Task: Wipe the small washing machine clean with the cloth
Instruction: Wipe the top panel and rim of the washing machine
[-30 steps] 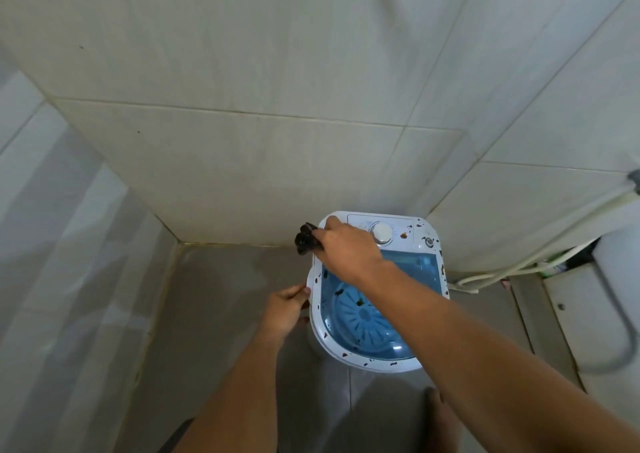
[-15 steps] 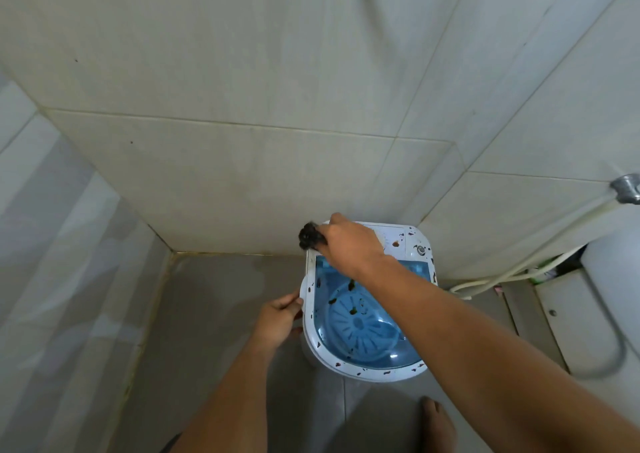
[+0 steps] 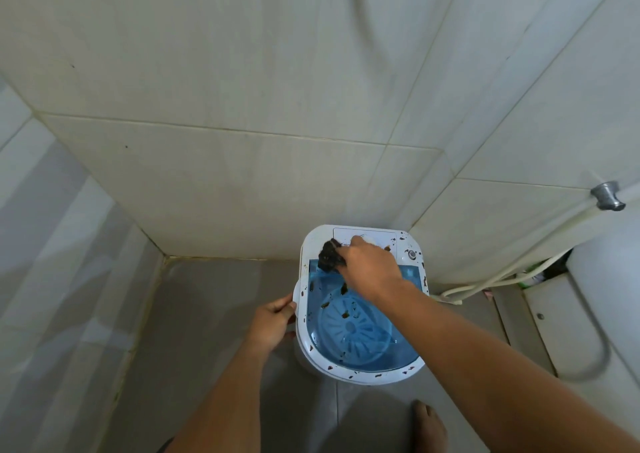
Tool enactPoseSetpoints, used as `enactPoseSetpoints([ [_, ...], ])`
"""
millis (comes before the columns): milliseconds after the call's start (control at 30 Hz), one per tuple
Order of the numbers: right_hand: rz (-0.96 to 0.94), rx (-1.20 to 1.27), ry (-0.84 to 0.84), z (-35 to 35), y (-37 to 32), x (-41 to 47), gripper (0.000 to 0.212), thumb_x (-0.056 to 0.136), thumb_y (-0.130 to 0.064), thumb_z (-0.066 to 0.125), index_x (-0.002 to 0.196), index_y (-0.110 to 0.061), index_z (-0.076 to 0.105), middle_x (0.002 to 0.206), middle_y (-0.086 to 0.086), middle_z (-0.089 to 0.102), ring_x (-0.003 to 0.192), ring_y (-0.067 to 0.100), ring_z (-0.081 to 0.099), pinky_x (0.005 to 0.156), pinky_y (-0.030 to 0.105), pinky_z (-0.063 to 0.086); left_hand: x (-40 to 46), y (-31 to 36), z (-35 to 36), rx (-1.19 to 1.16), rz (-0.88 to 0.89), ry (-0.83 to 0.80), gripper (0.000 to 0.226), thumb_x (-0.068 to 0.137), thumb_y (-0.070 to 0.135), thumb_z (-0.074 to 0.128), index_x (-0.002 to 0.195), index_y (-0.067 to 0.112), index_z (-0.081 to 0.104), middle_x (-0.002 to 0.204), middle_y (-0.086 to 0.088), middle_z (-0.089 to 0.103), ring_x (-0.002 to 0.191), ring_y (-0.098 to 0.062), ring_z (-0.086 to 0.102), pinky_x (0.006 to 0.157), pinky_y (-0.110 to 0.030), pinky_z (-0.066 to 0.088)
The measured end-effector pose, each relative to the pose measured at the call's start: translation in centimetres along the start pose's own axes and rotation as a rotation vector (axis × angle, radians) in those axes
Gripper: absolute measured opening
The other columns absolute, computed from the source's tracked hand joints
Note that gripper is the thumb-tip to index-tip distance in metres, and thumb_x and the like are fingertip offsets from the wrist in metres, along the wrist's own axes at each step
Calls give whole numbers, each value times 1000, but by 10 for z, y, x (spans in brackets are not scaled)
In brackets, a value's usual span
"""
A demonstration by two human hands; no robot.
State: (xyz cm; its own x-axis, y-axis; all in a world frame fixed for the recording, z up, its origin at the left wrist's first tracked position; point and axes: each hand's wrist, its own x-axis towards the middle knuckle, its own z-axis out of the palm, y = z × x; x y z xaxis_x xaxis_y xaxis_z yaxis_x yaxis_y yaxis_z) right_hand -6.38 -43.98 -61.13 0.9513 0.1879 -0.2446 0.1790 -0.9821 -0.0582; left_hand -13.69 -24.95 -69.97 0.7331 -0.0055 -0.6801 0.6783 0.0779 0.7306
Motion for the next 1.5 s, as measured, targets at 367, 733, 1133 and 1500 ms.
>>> enactPoseSetpoints([
  [367,-99,-235,43,11,-31,17,74,92,-5,57,157,-11,23,143,20,35,121,39,45,91,51,47,-1,0,4,28,-35,45,32,103,14,56,133,18,67,106,0,77,92,-15,73,67,-28,58],
  [733,-78,-232,88,33,-18,-2,75,95,-39,53,159,-12,24,141,15,41,118,35,45,95,54,42,2,-1,2,-13,-43,16,29,103,12,57,129,18,69,106,-4,77,92,-17,73,69,-31,59],
  [1133,-184,-89,149,28,0,3,77,83,-15,73,152,-18,40,122,4,61,103,29,58,83,46,51,-2,3,4,-7,-49,26,30,104,14,55,130,22,68,105,0,77,94,-15,73,66,-28,56],
  [1500,72,-120,153,11,14,25,59,90,-32,60,145,-13,47,128,12,49,113,34,47,87,47,47,-4,5,5,21,-38,26,32,104,13,54,133,18,66,105,0,76,89,-10,71,57,-20,54],
])
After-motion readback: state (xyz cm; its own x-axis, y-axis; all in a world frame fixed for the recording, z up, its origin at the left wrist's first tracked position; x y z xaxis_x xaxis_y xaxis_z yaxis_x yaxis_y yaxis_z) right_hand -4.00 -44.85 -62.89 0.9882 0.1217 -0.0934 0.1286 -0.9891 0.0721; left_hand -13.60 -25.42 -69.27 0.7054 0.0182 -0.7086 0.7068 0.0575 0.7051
